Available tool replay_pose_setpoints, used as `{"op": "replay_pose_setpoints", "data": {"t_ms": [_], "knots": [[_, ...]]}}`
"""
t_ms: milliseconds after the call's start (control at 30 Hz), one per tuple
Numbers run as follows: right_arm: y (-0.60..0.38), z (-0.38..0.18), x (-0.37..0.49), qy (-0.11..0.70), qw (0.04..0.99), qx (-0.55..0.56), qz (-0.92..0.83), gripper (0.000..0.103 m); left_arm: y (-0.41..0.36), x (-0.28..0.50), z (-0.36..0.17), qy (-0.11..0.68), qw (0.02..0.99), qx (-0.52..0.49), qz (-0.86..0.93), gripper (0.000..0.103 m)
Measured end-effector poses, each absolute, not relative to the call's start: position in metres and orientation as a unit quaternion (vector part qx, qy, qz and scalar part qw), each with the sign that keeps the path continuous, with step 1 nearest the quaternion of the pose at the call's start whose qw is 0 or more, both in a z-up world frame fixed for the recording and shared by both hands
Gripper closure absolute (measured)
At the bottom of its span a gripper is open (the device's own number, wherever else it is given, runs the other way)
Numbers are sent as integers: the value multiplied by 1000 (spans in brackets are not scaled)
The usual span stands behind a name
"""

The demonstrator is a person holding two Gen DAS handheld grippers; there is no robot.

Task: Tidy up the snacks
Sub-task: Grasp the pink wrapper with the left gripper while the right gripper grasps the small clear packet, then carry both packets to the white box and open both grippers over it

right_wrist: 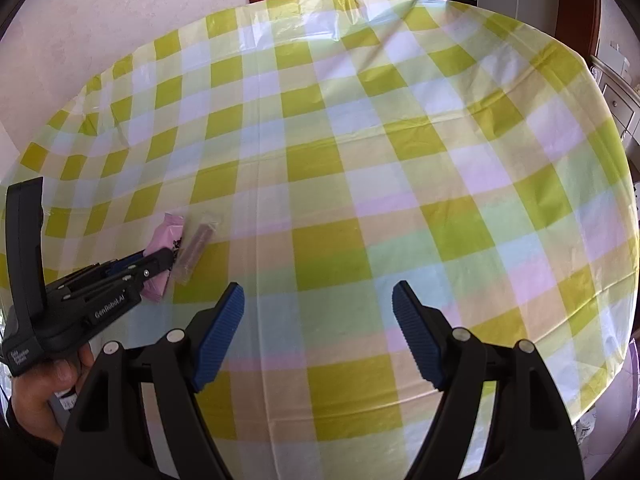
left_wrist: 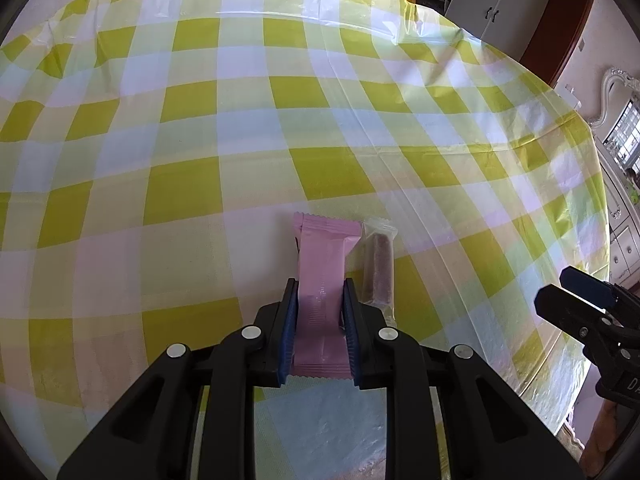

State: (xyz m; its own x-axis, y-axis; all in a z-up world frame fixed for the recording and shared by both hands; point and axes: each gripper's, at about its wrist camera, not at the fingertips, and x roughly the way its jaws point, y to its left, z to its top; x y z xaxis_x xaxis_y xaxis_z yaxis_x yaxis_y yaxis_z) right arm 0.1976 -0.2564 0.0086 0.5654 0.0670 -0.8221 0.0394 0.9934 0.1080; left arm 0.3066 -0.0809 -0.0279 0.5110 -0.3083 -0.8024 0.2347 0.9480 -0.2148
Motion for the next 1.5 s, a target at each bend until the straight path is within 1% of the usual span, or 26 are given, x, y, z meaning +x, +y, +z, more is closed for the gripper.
{"op": "replay_pose_setpoints", "data": {"t_ms": [367,533,600,667,733,800,867,900,967,1000,1067,1167,1500], "knots": [[-190,-17,243,480,876,38,27,27,-27,293,-28,458,885,-63,-64,82],[-169,-26,253,484,874,22,34,29,-20,292,-29,456,886,-65,-55,82],[-164,-30,256,483,875,12,33,32,-21,291,-29,454,887,-62,-54,81],[-161,-34,258,484,875,3,30,38,-21,291,-29,453,888,-61,-54,81],[-158,-35,259,481,876,-7,27,42,-22,291,-29,453,888,-58,-53,80],[-156,-35,260,476,879,-14,27,48,-23,291,-29,452,889,-50,-52,80],[-155,-35,258,471,881,-18,36,62,-24,291,-29,452,889,-48,-51,80],[-153,-34,257,470,882,-22,41,67,-24,291,-29,452,889,-48,-51,80],[-148,-34,255,467,882,-32,51,82,-24,291,-29,452,890,-43,-51,80],[-146,-34,254,466,882,-35,55,85,-25,291,-30,451,890,-42,-50,81],[-146,-34,252,466,882,-35,56,88,-25,291,-29,451,890,-43,-52,82],[-147,-33,248,467,882,-35,56,89,-25,290,-29,452,889,-47,-52,83],[-159,-27,223,464,884,-47,33,90,-35,270,-22,454,888,-48,-54,84]]}}
